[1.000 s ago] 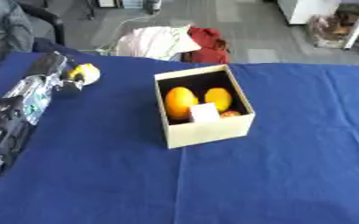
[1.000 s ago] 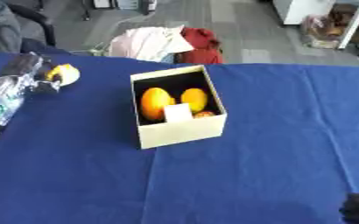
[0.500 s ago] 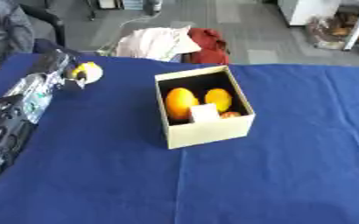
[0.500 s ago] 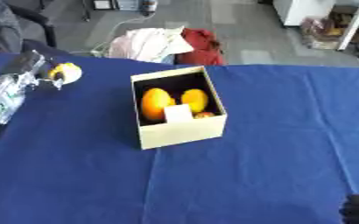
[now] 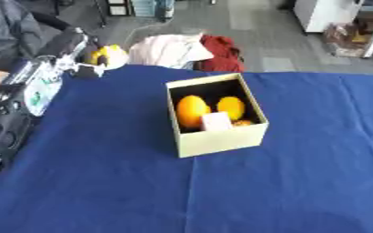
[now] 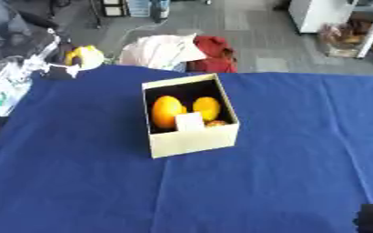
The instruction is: Pick up objects on the table and place them in the box.
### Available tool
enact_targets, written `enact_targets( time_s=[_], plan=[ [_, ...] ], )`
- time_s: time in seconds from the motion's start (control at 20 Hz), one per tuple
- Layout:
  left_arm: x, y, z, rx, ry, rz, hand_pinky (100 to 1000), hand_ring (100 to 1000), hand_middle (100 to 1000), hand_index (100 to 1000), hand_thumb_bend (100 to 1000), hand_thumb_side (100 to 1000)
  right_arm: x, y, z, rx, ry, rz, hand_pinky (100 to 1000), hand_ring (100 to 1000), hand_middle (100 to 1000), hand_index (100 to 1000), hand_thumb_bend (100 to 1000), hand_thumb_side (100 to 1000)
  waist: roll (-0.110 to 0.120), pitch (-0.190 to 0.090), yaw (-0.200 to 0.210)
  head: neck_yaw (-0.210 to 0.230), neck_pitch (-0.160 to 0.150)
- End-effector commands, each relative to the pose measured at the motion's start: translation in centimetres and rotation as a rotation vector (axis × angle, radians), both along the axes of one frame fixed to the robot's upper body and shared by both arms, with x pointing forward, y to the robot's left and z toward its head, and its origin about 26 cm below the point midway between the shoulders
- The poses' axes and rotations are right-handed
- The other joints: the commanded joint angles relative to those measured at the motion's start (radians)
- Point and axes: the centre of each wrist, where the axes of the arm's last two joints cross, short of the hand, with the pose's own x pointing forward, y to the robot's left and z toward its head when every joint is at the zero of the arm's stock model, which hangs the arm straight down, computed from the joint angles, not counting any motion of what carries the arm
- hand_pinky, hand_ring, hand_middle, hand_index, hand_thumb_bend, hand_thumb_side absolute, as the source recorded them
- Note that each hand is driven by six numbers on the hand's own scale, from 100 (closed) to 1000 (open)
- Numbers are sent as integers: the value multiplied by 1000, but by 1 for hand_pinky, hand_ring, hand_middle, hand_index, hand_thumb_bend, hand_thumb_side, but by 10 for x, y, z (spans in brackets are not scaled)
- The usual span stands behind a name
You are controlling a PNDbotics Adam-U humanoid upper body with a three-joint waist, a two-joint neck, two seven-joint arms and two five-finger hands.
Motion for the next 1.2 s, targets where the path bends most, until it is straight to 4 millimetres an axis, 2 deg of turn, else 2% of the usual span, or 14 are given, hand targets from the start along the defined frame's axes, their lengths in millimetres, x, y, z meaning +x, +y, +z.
enact_targets(
  time_s=[0.05, 0.35, 0.6, 0.7, 0.75, 0.95, 1.0, 1.05, 1.1, 1.2],
  plan=[
    [-10, -29, 30, 80, -31, -138, 597, 353, 264, 474, 100, 169, 0, -2, 6, -12, -27, 4, 633, 641, 595, 692, 100, 586, 14, -35, 3, -2, -13],
    [-12, -95, 27, 171, 58, -390, 609, 371, 287, 491, 100, 176, 0, 0, 5, -14, -25, 13, 633, 641, 596, 692, 100, 568, 10, -43, 1, -2, -10],
    [-4, -130, 10, 234, 153, -501, 638, 448, 378, 571, 101, 189, 0, 1, 4, -12, -22, 17, 632, 641, 596, 691, 100, 570, 5, -46, -5, -4, -8],
    [0, -136, -1, 233, 194, -531, 671, 526, 474, 666, 120, 191, 0, 1, 4, -11, -22, 17, 630, 640, 595, 691, 100, 559, 4, -47, -7, -6, -9],
    [1, -138, -5, 234, 216, -543, 701, 579, 538, 730, 161, 192, 0, 1, 4, -10, -23, 17, 630, 640, 595, 691, 100, 556, 4, -47, -8, -7, -11],
    [2, -138, -14, 263, 284, -557, 775, 709, 708, 865, 223, 192, 0, 1, 4, -10, -21, 11, 629, 639, 594, 690, 100, 566, 3, -46, -6, -10, -11],
    [0, -137, -13, 271, 286, -559, 782, 723, 727, 876, 220, 191, 0, 1, 4, -10, -22, 10, 629, 639, 594, 690, 100, 563, 3, -46, -5, -12, -11],
    [-3, -137, -11, 277, 281, -563, 797, 746, 755, 890, 210, 243, 1, 1, 4, -10, -23, 9, 628, 639, 594, 689, 100, 562, 3, -45, -3, -13, -13],
    [-7, -136, -7, 280, 267, -569, 802, 753, 765, 893, 206, 254, 1, 1, 5, -10, -24, 6, 628, 639, 594, 689, 100, 563, 3, -44, -1, -14, -15],
    [-18, -135, 2, 263, 221, -584, 799, 749, 758, 887, 156, 233, 1, 0, 5, -9, -24, 4, 628, 638, 594, 689, 100, 570, 3, -43, 5, -16, -13]
  ],
)
